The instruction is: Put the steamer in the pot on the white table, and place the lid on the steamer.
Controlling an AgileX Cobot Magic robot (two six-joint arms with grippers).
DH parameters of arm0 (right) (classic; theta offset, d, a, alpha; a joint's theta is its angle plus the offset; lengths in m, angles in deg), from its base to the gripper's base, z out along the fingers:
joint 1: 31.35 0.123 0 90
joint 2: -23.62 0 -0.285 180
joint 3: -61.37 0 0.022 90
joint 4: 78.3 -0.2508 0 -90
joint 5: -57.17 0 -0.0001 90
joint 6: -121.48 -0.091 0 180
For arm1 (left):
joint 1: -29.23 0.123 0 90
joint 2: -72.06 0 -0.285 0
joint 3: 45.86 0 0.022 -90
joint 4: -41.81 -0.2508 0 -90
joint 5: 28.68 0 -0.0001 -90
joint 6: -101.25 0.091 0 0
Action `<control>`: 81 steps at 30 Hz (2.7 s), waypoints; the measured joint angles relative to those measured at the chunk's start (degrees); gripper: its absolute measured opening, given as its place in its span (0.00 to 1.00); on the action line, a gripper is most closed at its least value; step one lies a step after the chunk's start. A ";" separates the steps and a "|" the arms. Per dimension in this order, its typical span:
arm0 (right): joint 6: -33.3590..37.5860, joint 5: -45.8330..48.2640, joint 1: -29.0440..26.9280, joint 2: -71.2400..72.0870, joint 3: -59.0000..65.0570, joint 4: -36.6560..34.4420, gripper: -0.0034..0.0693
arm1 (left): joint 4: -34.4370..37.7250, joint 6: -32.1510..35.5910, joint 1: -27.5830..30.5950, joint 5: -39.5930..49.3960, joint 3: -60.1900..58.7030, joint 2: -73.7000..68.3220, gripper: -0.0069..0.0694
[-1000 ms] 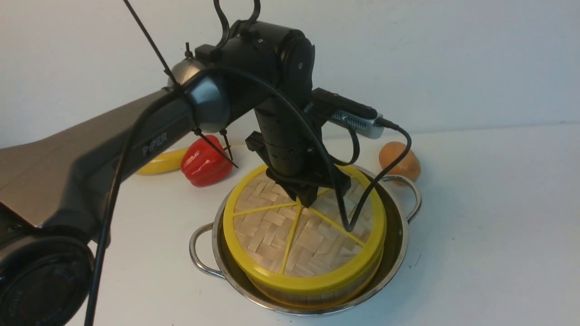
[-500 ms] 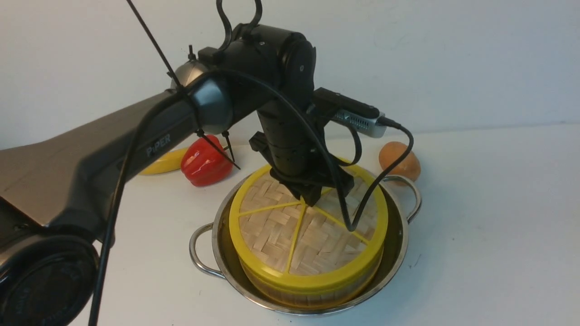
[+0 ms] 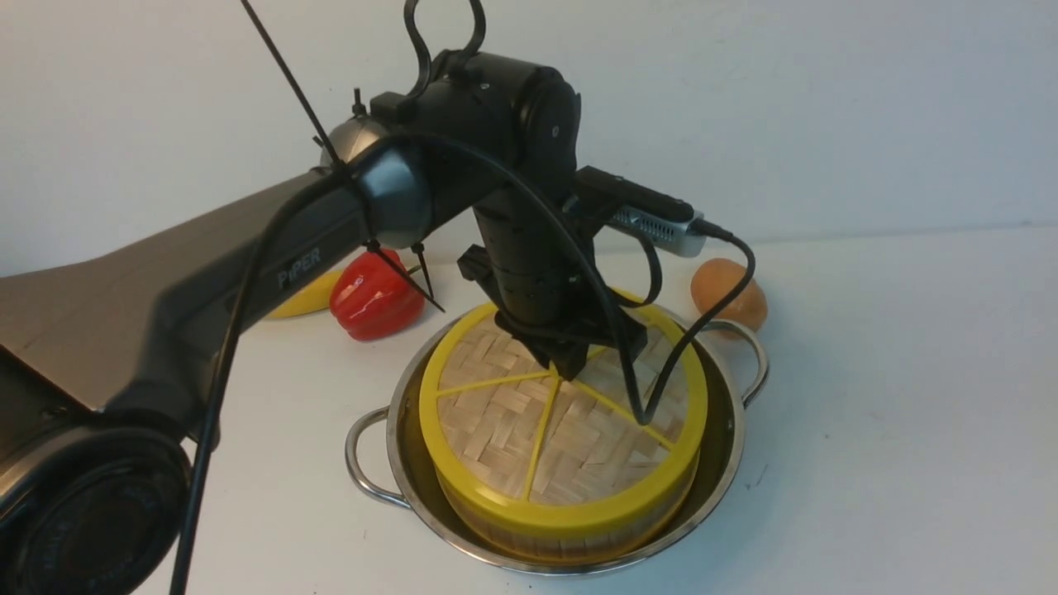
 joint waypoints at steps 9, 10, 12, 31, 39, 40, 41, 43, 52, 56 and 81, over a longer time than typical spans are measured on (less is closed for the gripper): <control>0.00 0.00 0.00 0.00 0.00 0.00 0.12 | -1.49 0.00 -0.42 -0.38 0.00 0.00 0.25; 0.00 0.00 0.00 0.00 0.00 0.00 0.12 | -1.89 0.00 -0.42 -0.38 0.00 0.00 0.25; 0.00 0.00 0.00 0.00 0.00 0.00 0.12 | -1.89 0.00 -0.42 -0.40 0.00 0.00 0.25; 0.00 0.44 0.00 0.00 0.00 -0.21 0.14 | -5.35 0.00 -0.48 -1.66 0.00 0.41 0.66; 0.00 0.89 0.00 0.00 0.00 -0.17 0.15 | -6.97 1.03 -0.38 -2.67 -0.23 9.58 0.71; 0.00 0.89 0.00 0.00 0.00 -0.07 0.15 | -7.10 1.03 -0.38 -2.72 -0.23 10.48 0.69; 0.00 0.95 0.00 0.00 0.00 0.40 0.15 | -8.27 1.16 -0.38 -2.78 -0.23 15.03 0.58; 0.00 0.99 0.00 0.05 0.00 1.43 0.15 | -10.11 1.31 -0.38 -2.30 -0.23 20.83 0.39; 0.00 -2.92 0.00 0.45 2.07 7.40 0.15 | -12.91 1.61 1.64 -6.59 -16.70 46.86 0.06; 0.00 -12.91 0.00 2.68 7.94 10.08 0.16 | -12.97 1.61 3.42 -17.20 -34.01 59.16 0.06; -1.50 -35.99 0.00 8.56 25.58 13.31 0.23 | -12.76 -2.54 12.75 -42.34 -75.57 99.45 0.13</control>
